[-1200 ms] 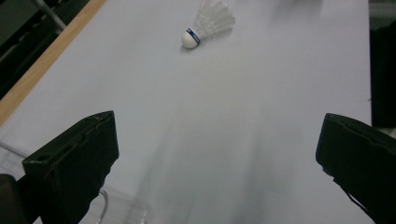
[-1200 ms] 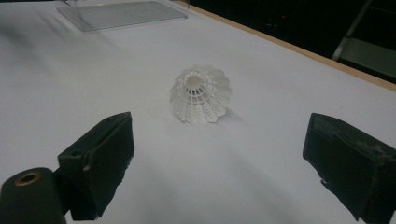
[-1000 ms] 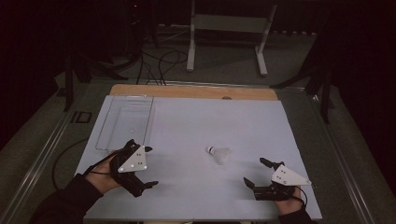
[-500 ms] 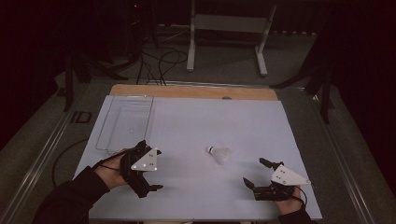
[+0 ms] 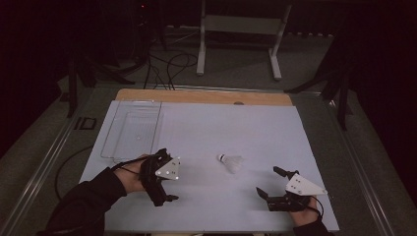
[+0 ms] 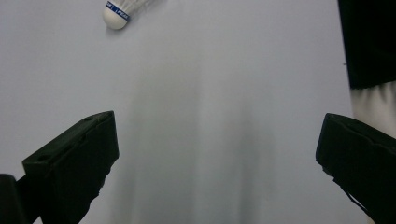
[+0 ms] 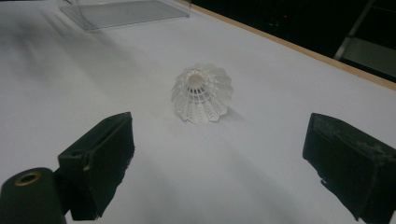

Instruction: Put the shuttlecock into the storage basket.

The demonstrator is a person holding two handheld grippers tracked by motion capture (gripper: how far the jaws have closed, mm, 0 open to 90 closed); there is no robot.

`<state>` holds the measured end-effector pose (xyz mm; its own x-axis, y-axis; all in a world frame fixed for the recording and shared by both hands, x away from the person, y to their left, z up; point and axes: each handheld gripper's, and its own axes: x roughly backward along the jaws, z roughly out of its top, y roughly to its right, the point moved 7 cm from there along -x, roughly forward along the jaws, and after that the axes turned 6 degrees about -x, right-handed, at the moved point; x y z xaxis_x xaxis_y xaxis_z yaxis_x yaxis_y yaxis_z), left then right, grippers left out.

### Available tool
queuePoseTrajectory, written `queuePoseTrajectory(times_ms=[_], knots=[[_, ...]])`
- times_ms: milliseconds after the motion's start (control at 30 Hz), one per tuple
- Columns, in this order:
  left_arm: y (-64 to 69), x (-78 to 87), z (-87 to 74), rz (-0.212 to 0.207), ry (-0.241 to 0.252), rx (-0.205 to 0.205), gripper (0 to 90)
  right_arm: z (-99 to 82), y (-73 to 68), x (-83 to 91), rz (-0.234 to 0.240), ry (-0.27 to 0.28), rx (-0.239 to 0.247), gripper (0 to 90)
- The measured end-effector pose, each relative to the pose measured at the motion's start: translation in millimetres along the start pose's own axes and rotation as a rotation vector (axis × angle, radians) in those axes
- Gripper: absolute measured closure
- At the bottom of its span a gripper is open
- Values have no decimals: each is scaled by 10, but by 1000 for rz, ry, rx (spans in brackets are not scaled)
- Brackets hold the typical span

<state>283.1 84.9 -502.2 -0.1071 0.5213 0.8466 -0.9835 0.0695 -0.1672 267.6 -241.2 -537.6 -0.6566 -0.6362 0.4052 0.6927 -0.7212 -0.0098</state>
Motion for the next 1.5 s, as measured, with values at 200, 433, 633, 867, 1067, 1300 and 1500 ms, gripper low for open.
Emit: queuePoseTrajectory(times_ms=[200,433,633,867,1067,1300,1500], knots=[[21,-103,77,-53,-40,12,0,0,2,2,-1,1,0,90],[5,-221,125,-88,-72,3,0,0,3,2,1,1,2,89],[-20,-296,161,-90,-85,-53,0,-1,2,4,1,2,0,90],[-79,-378,227,-100,-86,-91,0,-7,-2,0,5,-2,-3,90],[-123,-454,264,-71,-120,-139,0,-10,-2,4,4,-4,-1,90],[-181,-492,335,-58,-119,-143,0,-10,-6,-1,6,-4,-2,90],[-231,-525,418,-61,-128,-162,0,-13,-6,-2,7,-5,-1,90]])
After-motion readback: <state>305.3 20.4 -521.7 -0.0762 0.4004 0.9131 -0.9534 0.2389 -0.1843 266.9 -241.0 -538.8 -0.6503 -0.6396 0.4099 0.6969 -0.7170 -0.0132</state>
